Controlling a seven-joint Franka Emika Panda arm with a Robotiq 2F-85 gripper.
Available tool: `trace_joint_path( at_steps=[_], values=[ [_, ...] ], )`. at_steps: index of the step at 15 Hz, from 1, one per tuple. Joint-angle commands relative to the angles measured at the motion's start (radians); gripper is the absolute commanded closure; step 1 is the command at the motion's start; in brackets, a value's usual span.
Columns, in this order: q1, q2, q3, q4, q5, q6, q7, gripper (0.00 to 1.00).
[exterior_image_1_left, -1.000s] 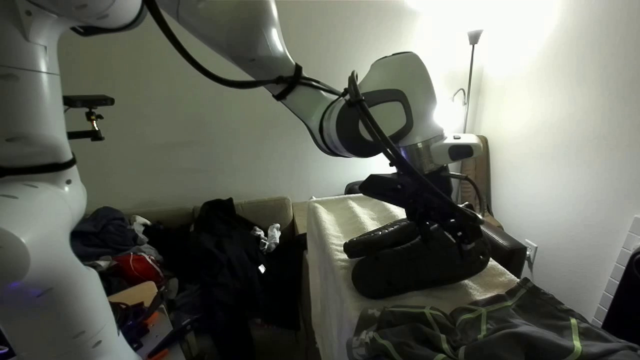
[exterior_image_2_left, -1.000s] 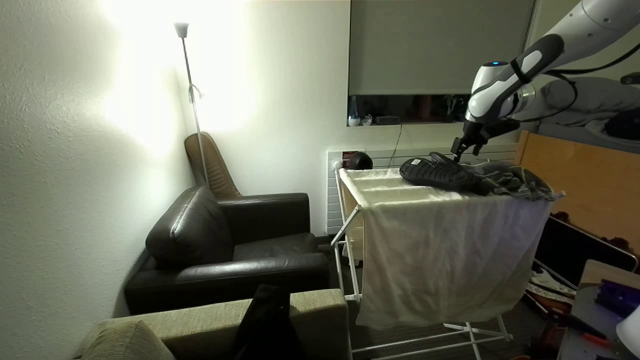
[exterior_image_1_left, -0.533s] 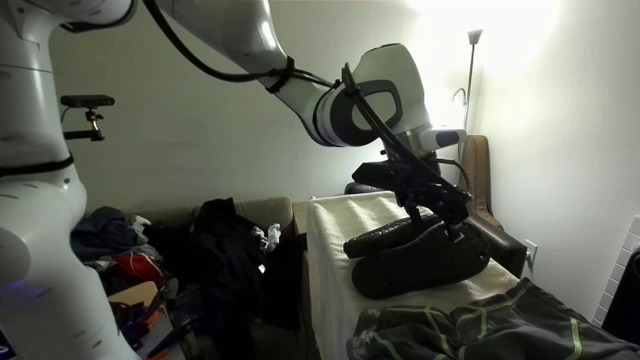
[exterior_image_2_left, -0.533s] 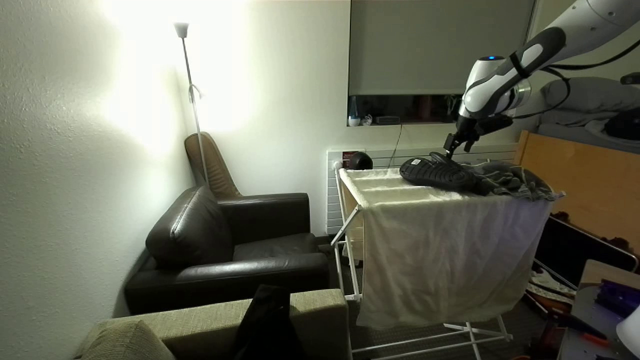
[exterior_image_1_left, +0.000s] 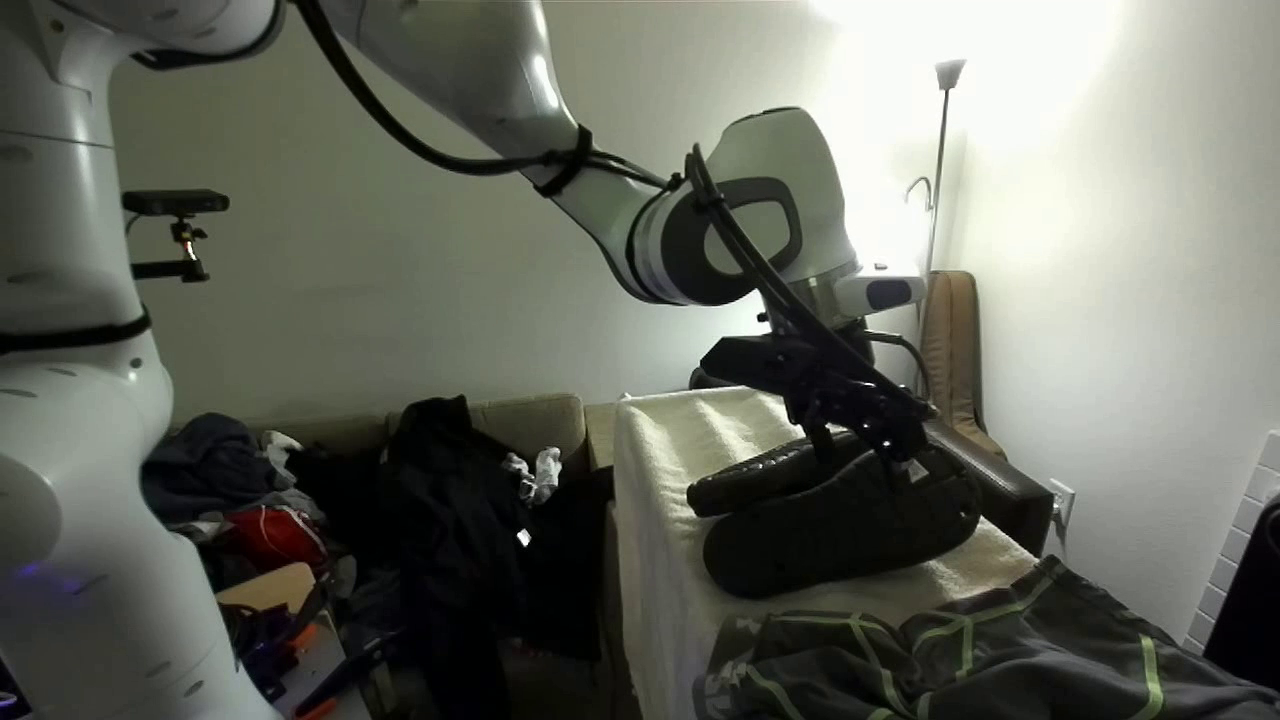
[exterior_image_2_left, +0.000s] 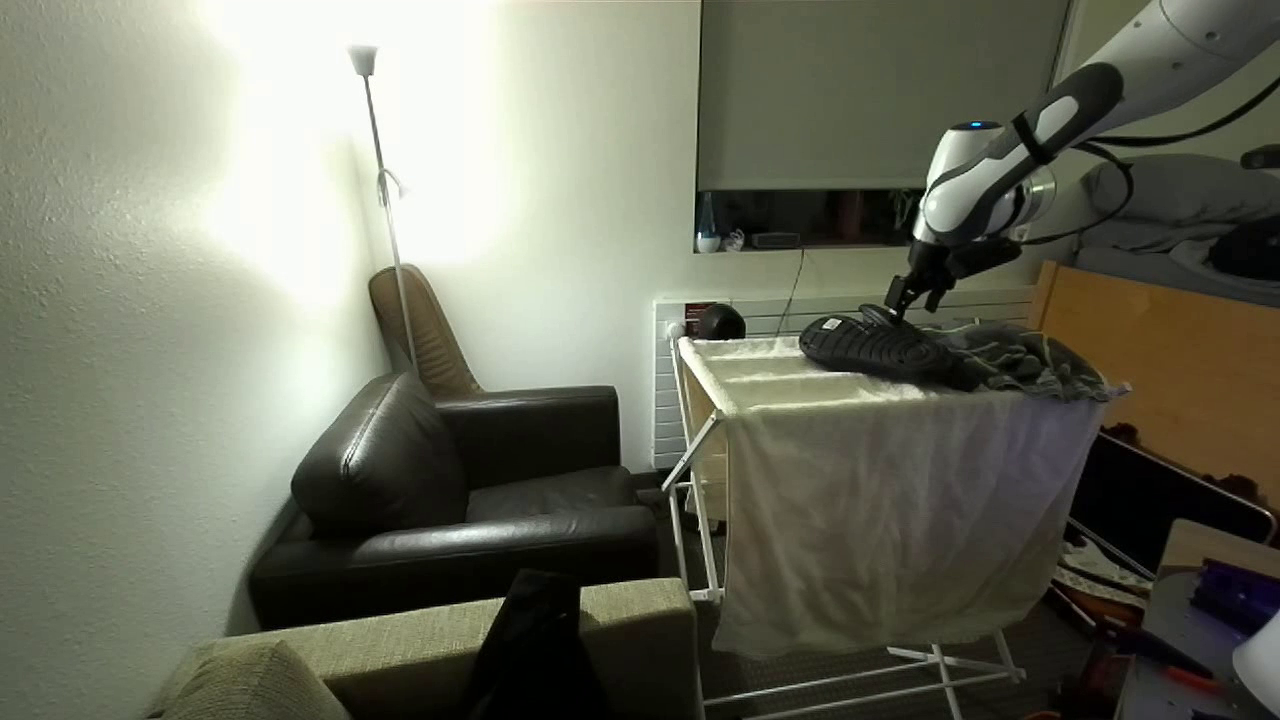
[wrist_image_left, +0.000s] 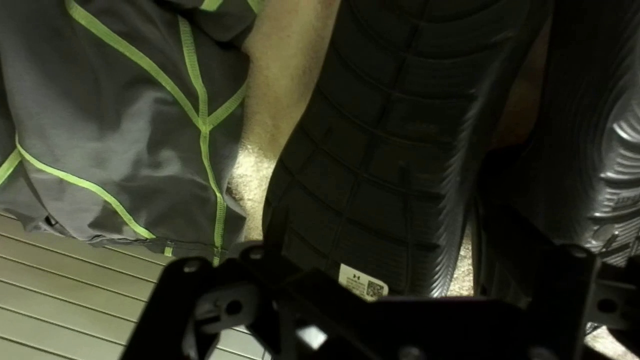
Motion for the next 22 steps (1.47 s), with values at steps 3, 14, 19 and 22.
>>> trace_joint_path(
  at_steps=[3, 14, 19, 22],
  values=[
    [-0.011, 0.018, 0.003, -0.014, 0.005, 0.039, -0.05, 0.0],
    [0.015, 0.027, -0.05, -0.031, -0.188, 0.149, 0.003, 0.0],
    [0.009, 0.002, -0.005, -0.057, -0.119, 0.125, -0.05, 0.0],
    [0.006, -0.004, 0.027, -0.073, -0.058, 0.114, -0.068, 0.0]
  ],
)
